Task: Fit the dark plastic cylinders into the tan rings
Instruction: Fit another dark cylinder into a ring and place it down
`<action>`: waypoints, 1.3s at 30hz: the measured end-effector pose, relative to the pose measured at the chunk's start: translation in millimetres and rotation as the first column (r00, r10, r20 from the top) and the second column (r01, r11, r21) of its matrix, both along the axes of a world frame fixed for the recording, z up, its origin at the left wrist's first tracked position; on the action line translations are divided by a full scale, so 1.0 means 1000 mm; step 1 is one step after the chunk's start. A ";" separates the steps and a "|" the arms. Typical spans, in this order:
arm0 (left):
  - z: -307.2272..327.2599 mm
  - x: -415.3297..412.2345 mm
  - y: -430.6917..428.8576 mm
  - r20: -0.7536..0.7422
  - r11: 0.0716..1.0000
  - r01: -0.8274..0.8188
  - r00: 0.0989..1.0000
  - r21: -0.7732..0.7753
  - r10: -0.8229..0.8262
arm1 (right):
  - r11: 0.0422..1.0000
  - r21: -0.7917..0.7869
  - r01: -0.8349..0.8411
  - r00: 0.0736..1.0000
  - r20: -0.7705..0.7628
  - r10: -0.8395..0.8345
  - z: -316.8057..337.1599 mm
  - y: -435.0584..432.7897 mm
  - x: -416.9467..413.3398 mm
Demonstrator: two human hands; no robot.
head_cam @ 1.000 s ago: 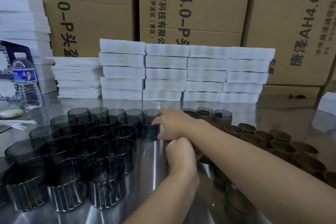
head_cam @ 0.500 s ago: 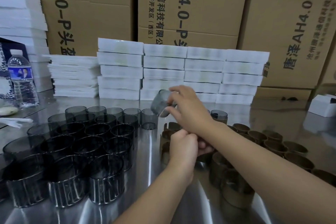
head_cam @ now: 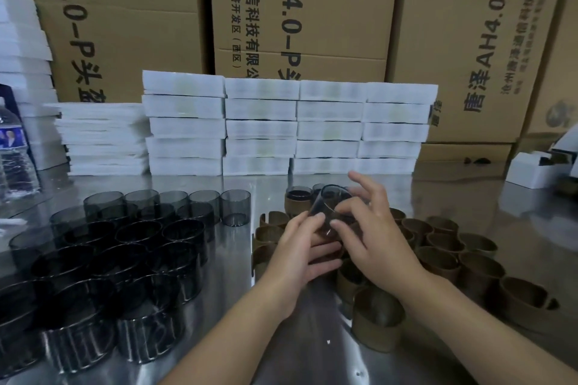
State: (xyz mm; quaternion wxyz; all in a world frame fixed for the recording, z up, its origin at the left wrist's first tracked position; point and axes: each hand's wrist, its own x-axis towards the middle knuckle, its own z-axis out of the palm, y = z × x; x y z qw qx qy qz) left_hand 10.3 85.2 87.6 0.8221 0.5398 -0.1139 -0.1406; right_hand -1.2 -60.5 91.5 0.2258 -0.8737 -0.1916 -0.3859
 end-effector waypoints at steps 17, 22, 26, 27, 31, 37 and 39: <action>-0.005 0.004 0.008 0.020 0.982 -0.027 0.999 -0.185 0.032 | 0.993 0.023 -0.120 0.983 0.140 0.115 0.000 0.010 -0.012; -0.006 0.004 0.007 0.035 0.990 -0.034 0.999 -0.136 0.039 | 0.992 0.001 -0.123 0.986 0.110 0.122 0.001 0.011 -0.014; -0.005 0.002 0.007 0.046 0.989 -0.048 0.997 -0.137 0.055 | 0.993 0.015 -0.113 0.984 0.144 0.110 0.000 0.013 -0.014; -0.005 0.002 0.006 0.046 0.989 -0.047 0.997 -0.141 0.054 | 0.995 0.014 -0.102 0.983 0.157 0.099 0.000 0.013 -0.014; -0.005 0.001 0.006 0.059 0.989 -0.031 0.997 -0.141 0.040 | 0.997 0.007 -0.071 0.980 0.187 0.069 -0.001 0.013 -0.014; -0.005 -0.001 0.006 0.064 0.991 -0.017 0.998 -0.134 0.026 | 0.997 0.029 -0.072 0.982 0.176 0.066 -0.002 0.013 -0.011; -0.004 -0.001 0.005 0.065 0.991 -0.016 0.998 -0.136 0.025 | 0.996 0.052 -0.073 0.981 0.181 0.063 -0.002 0.013 -0.012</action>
